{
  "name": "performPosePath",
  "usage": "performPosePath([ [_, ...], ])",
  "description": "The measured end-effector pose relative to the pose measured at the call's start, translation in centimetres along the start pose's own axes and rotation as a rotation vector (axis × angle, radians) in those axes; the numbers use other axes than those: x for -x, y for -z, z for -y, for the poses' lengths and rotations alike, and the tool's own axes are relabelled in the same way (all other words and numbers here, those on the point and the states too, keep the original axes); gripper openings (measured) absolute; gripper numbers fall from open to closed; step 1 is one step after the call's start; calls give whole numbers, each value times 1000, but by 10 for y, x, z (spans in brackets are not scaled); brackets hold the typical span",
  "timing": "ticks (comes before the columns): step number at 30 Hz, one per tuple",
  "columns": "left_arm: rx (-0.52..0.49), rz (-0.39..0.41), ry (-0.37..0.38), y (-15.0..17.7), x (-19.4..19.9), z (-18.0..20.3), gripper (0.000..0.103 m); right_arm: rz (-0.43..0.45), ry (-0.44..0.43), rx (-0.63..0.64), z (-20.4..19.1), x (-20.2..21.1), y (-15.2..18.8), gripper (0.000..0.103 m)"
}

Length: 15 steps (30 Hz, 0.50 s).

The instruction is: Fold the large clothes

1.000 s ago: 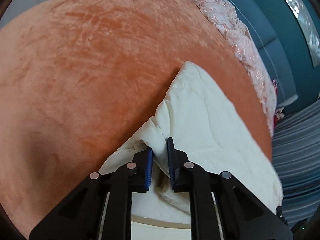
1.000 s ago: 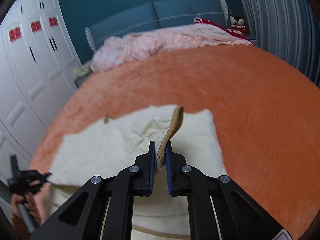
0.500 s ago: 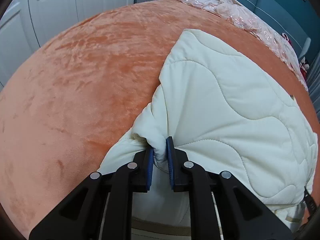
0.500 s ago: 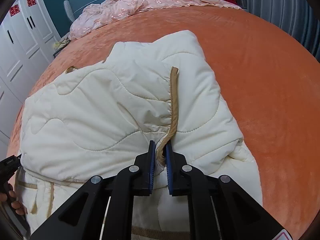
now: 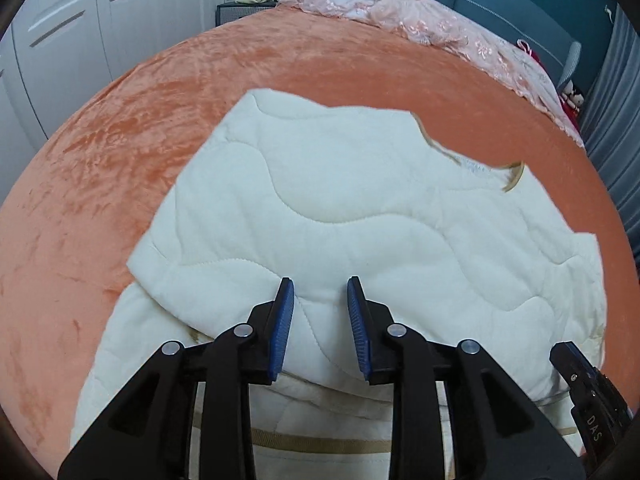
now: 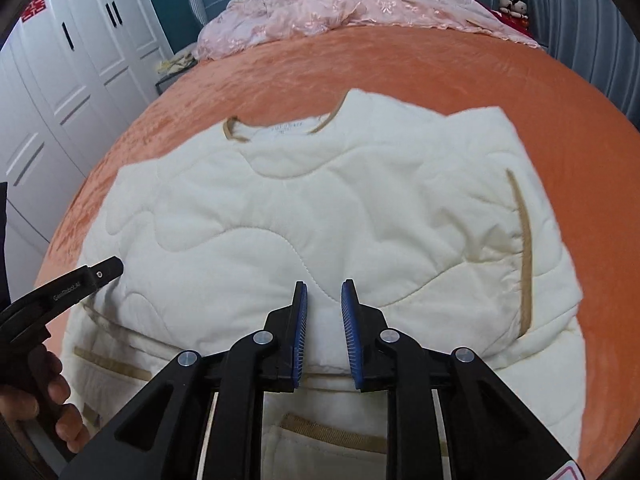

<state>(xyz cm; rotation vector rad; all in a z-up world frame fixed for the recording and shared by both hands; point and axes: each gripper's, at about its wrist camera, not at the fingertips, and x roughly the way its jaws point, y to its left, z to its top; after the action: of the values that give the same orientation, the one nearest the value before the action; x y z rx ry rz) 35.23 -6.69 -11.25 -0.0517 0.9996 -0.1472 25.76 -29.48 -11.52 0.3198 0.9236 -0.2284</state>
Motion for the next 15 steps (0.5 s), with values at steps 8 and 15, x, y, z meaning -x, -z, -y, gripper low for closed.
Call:
performPosePath([
  [8,-105,93,-72,31,-19,12,27,37,30,34,-2,-20,23,18],
  [15,-100,151,-72,40,-21,11,27,98,78,74,-7,-21,32,18],
])
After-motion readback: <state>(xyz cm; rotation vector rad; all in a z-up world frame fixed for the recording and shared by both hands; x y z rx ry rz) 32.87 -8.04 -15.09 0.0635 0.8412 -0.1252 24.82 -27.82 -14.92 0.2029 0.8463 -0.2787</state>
